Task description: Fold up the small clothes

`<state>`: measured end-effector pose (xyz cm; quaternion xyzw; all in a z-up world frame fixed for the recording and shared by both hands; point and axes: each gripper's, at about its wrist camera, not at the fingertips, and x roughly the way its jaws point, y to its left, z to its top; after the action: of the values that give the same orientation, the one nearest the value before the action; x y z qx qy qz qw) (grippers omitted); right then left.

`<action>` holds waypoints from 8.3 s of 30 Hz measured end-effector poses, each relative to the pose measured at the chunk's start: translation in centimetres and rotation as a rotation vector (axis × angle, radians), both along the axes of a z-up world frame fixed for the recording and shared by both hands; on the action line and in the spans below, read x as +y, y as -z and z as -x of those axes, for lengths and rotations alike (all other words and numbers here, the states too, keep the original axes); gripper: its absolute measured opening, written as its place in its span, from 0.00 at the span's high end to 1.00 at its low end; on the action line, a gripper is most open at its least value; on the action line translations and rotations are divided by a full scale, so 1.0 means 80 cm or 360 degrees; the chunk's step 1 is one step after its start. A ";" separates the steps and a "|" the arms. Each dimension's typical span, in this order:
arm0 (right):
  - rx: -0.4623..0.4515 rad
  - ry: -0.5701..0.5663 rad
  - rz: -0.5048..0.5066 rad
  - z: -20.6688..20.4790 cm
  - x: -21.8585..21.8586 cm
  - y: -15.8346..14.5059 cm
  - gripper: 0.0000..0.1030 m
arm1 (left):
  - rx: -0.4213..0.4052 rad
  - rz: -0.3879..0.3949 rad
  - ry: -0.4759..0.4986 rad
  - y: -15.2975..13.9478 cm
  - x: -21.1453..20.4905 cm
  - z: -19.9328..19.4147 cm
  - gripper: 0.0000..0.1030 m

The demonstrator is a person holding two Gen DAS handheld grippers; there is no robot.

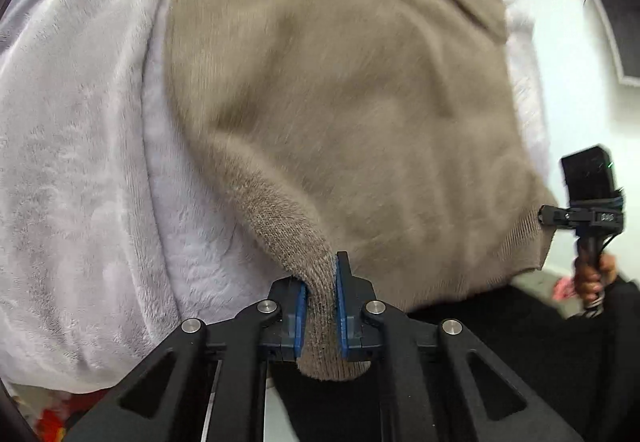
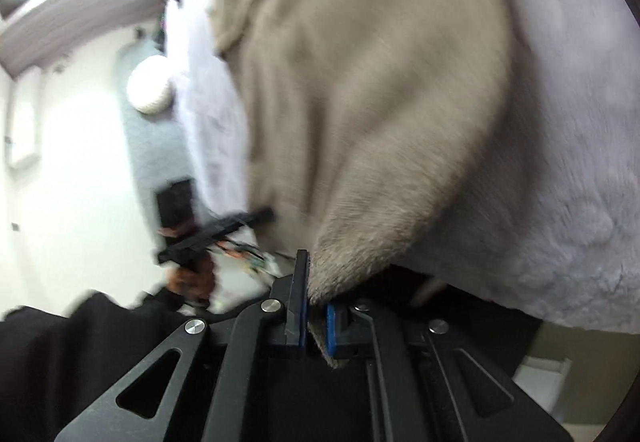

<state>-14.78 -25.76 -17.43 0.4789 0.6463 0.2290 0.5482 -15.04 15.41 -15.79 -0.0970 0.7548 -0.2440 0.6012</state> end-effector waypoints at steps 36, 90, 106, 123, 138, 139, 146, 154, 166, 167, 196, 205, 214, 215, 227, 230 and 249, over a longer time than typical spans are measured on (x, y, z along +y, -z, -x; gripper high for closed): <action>-0.0232 0.1018 -0.0179 -0.347 -0.163 0.062 0.92 | -0.0573 -0.0057 -0.0359 0.010 -0.086 -0.420 0.84; -0.0425 0.0547 0.0923 -0.425 -0.167 -0.036 0.38 | -0.1027 -0.0562 -0.0218 -0.039 -0.074 -0.474 0.00; -0.0238 0.0349 0.0759 -0.235 -0.161 0.000 0.42 | -0.0622 -0.0281 -0.0029 0.010 -0.037 -0.314 0.13; -0.0284 0.0036 0.0635 -0.220 -0.125 -0.019 0.95 | -0.0570 -0.0118 0.0030 -0.003 -0.008 -0.307 0.93; -0.0113 0.0193 0.0815 -0.189 -0.160 0.006 0.91 | -0.0651 -0.0479 -0.0031 -0.004 0.010 -0.279 0.52; -0.0131 0.0220 0.0864 -0.189 -0.160 -0.004 0.91 | -0.0686 -0.0490 -0.0063 -0.019 0.012 -0.281 0.52; -0.0378 0.0281 0.1082 -0.247 -0.142 -0.066 0.90 | -0.0850 -0.0235 -0.0107 -0.064 -0.042 -0.339 0.52; -0.0511 0.0193 0.1040 -0.363 -0.085 -0.052 0.90 | -0.0869 -0.0117 -0.0063 -0.033 -0.148 -0.432 0.52; -0.0507 0.0386 0.1042 -0.410 -0.140 0.010 0.98 | -0.0895 -0.0264 -0.0216 0.026 -0.095 -0.491 0.52; -0.0503 0.0409 0.1036 -0.410 -0.149 0.010 0.98 | -0.0911 -0.0348 -0.0219 0.030 -0.092 -0.496 0.52; -0.0262 0.0152 0.1123 -0.224 -0.087 0.003 0.94 | -0.0731 -0.0626 -0.0339 0.020 0.006 -0.346 0.39; -0.0185 0.0126 0.1209 -0.214 -0.079 -0.005 0.93 | -0.0692 -0.0681 -0.0308 0.016 -0.006 -0.330 0.39; -0.0136 0.0143 0.1259 -0.211 -0.080 -0.002 0.93 | -0.0669 -0.0711 -0.0209 0.030 -0.015 -0.317 0.39; -0.0129 0.0143 0.1266 -0.210 -0.080 -0.002 0.93 | -0.0669 -0.0716 -0.0194 0.033 -0.023 -0.313 0.39; -0.0212 0.0051 0.1199 -0.198 -0.022 -0.028 0.38 | -0.0638 -0.0713 -0.0166 0.033 -0.040 -0.281 0.39; -0.0216 0.0039 0.1256 -0.202 -0.015 -0.026 0.38 | -0.0633 -0.0726 -0.0159 0.039 -0.034 -0.270 0.39; -0.0104 0.0139 0.1206 -0.174 -0.031 -0.027 0.33 | -0.0555 -0.0520 -0.0113 0.049 0.004 -0.230 0.33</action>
<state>-0.83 -28.24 -15.27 0.2617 0.6463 -0.0346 0.7160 3.37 15.71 -19.73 0.0188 0.6652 -0.1104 0.7382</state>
